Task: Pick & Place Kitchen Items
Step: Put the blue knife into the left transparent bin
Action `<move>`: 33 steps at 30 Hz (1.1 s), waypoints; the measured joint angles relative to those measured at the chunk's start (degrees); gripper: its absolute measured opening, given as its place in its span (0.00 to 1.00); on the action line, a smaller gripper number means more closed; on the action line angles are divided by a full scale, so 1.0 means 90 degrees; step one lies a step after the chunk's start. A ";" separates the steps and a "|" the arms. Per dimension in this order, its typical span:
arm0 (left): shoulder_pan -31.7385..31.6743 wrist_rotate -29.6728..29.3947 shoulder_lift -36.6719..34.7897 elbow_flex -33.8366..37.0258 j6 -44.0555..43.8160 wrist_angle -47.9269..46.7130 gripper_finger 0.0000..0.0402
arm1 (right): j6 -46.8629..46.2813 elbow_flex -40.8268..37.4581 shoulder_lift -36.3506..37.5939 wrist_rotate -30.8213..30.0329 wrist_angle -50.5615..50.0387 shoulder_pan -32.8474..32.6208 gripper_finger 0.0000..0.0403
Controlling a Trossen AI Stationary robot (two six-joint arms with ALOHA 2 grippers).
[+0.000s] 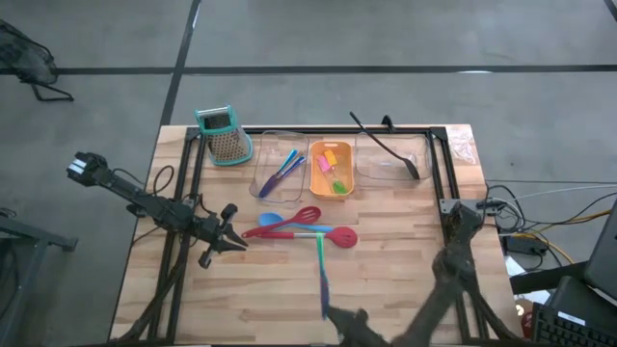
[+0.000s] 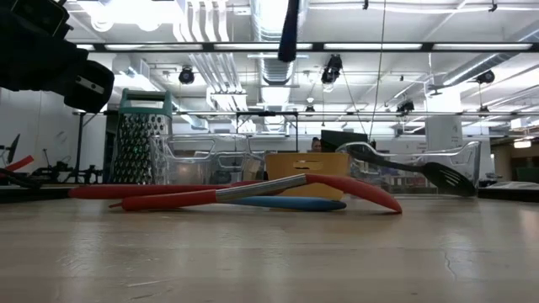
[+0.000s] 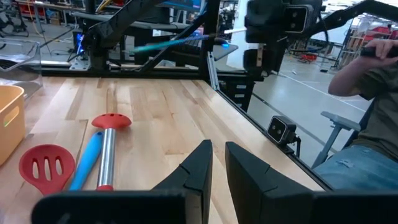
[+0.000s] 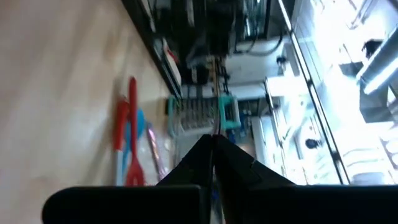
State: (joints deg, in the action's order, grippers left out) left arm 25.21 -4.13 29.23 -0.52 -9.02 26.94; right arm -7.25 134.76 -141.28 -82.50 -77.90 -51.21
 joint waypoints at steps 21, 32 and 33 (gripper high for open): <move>0.0001 -0.0001 0.0000 -0.0001 0.0000 0.0001 0.13 | 0.3938 -0.0002 0.0525 0.1543 0.2263 0.3205 0.02; 0.0001 0.0000 0.0000 0.0000 0.0000 0.0001 0.13 | 0.6159 -0.0002 0.0567 0.2826 0.4450 0.4436 0.02; 0.0000 -0.0001 0.0000 0.0001 0.0000 0.0000 0.13 | 0.6068 -0.0002 0.0567 0.2927 0.4409 0.4549 0.02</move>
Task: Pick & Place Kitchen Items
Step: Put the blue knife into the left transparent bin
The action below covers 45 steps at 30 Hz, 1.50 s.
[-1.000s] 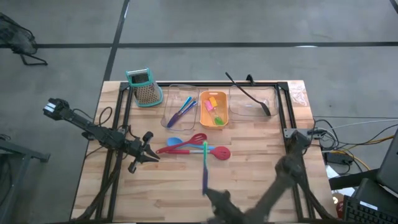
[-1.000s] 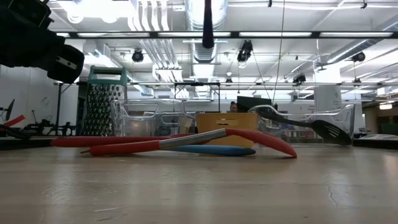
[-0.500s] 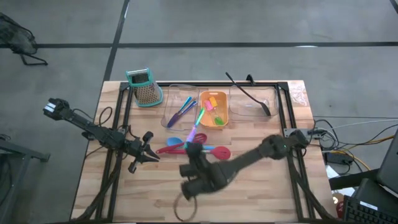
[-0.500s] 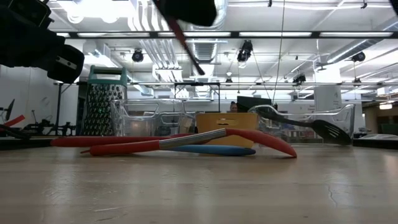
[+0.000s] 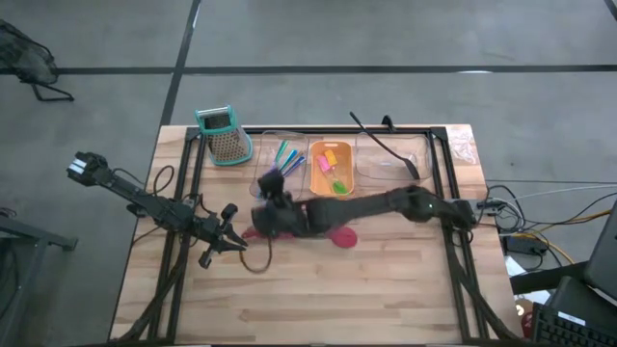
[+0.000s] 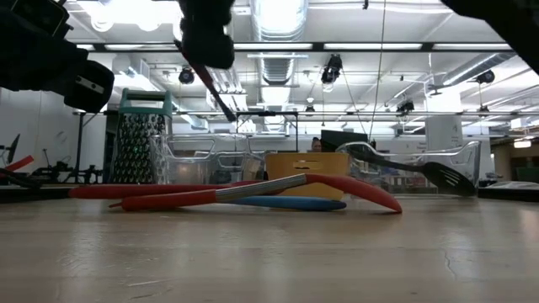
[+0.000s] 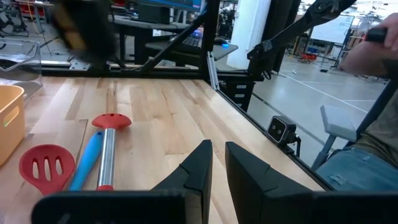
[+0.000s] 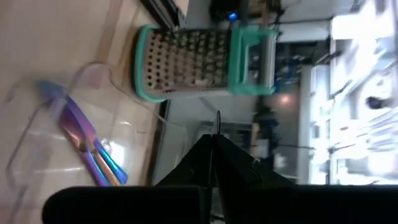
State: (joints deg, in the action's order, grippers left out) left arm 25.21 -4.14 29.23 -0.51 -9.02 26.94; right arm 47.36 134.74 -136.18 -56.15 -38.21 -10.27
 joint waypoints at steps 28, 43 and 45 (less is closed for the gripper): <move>0.0002 0.0002 0.0000 -0.0002 0.0000 0.0002 0.13 | -0.2020 -0.0855 -0.0078 0.2020 -0.0663 0.1034 0.02; 0.0001 0.0000 0.0000 0.0000 0.0000 0.0001 0.13 | -0.2194 -0.0986 -0.0078 0.2569 -0.0355 0.1092 0.12; 0.0000 0.0000 0.0000 0.0000 0.0000 0.0000 0.13 | -0.2282 -0.0986 -0.0080 0.2583 -0.0357 0.1109 0.16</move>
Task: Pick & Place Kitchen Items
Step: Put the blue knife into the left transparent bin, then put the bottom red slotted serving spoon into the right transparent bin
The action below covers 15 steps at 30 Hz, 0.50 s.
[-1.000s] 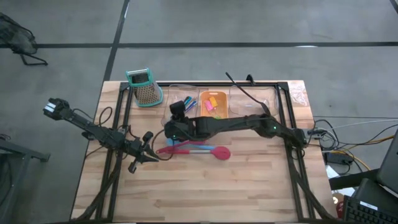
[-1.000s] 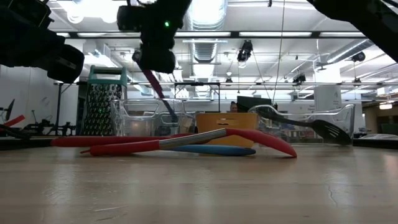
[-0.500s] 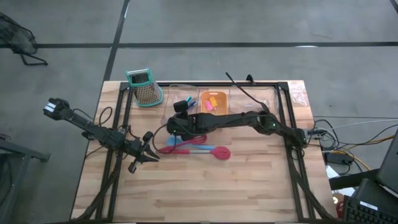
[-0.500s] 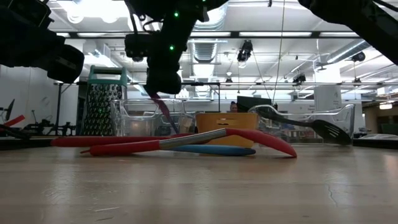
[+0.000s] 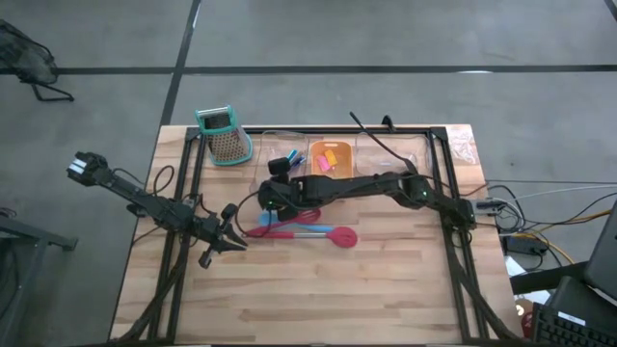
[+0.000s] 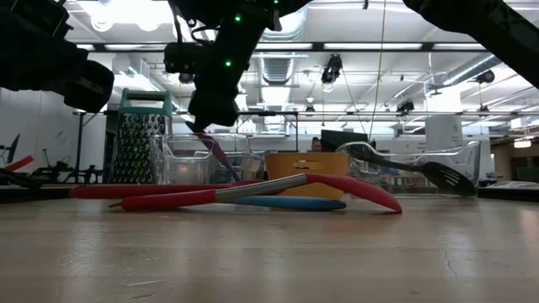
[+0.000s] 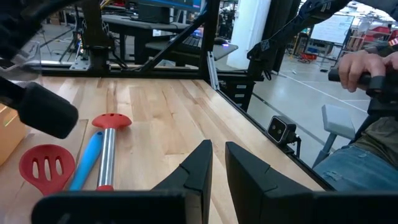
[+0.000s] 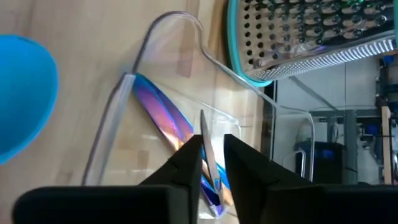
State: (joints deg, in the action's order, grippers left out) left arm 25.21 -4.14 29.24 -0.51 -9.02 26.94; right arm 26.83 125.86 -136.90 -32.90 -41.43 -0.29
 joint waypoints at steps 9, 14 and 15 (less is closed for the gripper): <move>0.0002 0.0000 0.0000 0.0000 0.0000 0.0001 0.13 | -0.0182 0.0191 0.0049 -0.0008 -0.0001 -0.0036 0.32; 0.0001 0.0000 0.0002 -0.0001 0.0000 0.0000 0.13 | -0.0148 0.0502 0.0072 -0.0002 -0.0107 -0.0211 0.40; 0.0001 0.0000 0.0002 -0.0001 0.0000 0.0000 0.13 | -0.0148 0.0576 0.0072 0.0070 -0.0228 -0.0266 0.41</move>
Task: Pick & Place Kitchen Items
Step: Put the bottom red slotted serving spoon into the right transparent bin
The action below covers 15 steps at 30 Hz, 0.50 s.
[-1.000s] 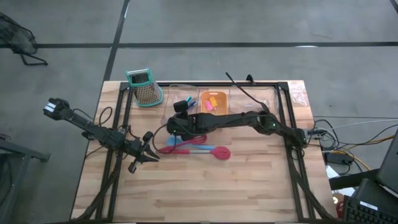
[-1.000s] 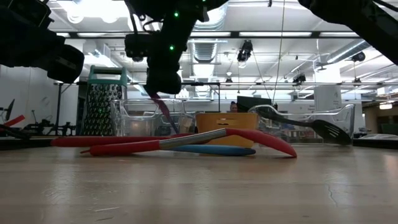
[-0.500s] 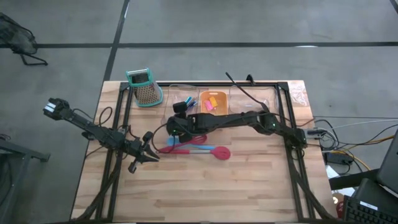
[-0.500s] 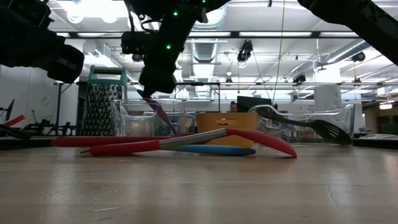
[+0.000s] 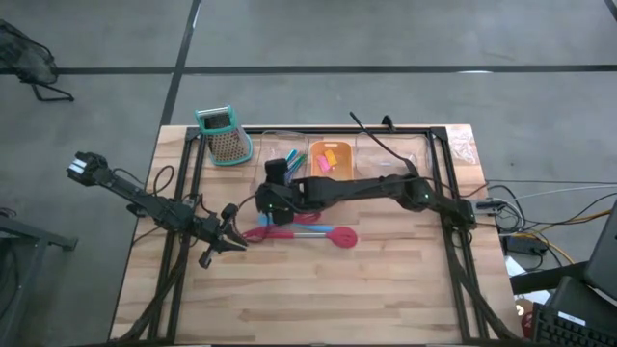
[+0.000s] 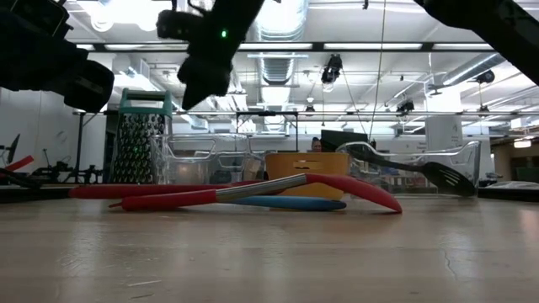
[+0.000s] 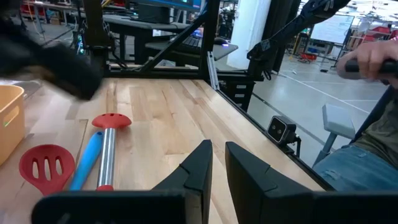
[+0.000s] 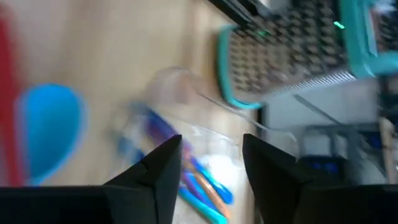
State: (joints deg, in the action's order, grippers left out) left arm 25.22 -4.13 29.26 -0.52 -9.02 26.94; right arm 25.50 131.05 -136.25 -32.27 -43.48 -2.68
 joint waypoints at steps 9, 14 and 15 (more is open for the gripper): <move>0.0002 -0.0001 0.0000 0.0001 0.0000 0.0000 0.13 | -0.0736 0.0408 0.0124 0.1024 -0.1199 -0.0768 0.47; 0.0000 0.0000 -0.0001 0.0000 0.0000 0.0001 0.13 | -0.1651 0.0397 0.0183 0.2033 -0.1517 -0.1154 0.46; 0.0000 0.0001 0.0000 0.0000 0.0000 0.0000 0.13 | -0.1846 0.0381 0.0179 0.2243 -0.1474 -0.1210 0.45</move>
State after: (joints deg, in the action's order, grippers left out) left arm 25.22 -4.13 29.26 -0.52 -9.02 26.94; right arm 8.89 134.47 -134.64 -12.09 -56.75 -13.57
